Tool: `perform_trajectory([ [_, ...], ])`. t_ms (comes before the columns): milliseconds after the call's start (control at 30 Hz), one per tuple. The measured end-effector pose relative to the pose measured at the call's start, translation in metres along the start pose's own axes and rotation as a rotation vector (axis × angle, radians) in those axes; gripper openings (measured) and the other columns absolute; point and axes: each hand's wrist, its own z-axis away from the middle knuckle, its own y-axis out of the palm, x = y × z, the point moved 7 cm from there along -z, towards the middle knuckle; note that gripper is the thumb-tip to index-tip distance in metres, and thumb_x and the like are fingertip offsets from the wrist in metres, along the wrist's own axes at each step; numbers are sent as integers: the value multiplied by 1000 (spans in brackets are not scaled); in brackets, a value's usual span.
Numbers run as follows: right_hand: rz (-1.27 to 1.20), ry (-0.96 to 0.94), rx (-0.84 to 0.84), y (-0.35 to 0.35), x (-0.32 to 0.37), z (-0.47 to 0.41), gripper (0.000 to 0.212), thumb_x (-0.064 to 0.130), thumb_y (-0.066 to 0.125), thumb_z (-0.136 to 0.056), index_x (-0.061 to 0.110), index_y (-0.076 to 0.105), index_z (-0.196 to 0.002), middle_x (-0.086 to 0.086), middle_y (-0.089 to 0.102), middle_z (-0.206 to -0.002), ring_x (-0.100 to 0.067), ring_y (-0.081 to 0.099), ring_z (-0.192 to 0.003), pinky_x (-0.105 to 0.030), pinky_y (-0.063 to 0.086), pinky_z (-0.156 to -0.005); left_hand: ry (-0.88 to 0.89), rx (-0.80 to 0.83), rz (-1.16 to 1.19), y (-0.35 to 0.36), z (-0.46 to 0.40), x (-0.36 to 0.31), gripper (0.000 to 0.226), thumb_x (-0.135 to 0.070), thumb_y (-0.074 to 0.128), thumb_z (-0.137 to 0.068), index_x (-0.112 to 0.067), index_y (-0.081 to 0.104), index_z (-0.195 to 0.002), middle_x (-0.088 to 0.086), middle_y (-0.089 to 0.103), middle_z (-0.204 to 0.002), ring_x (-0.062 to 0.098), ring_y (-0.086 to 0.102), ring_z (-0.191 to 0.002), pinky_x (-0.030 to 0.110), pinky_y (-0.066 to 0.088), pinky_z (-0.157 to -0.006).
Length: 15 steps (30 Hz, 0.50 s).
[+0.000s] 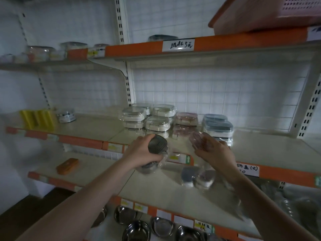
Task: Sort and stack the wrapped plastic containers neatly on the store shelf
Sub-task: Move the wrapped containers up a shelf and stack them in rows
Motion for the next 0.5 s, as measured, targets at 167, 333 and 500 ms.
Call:
perform_trajectory([
  [167,26,-45,68,13,0,-67,67,63,65,-62,47,47,-125,-7,59,-112,-30,56,-103,-43,49,-89,13,-9,-7,-4,-51,-4,84,-43,78,-64,-34,40,-137,-7,48,-127,16,50,-112,27,41,-88],
  [333,75,-79,128,31,15,-114,64,56,68,-68,43,48,-127,-10,55,-120,-33,50,-113,-41,44,-95,27,23,-7,-3,-87,10,81,-48,77,-62,-35,43,-134,-6,52,-125,14,53,-105,29,45,-84],
  [500,141,-72,167,51,25,-155,68,56,69,-63,40,49,-126,-11,55,-118,-33,54,-108,-42,47,-91,36,47,7,-6,-115,28,87,-43,80,-66,-32,36,-141,-4,42,-137,15,46,-121,35,41,-100],
])
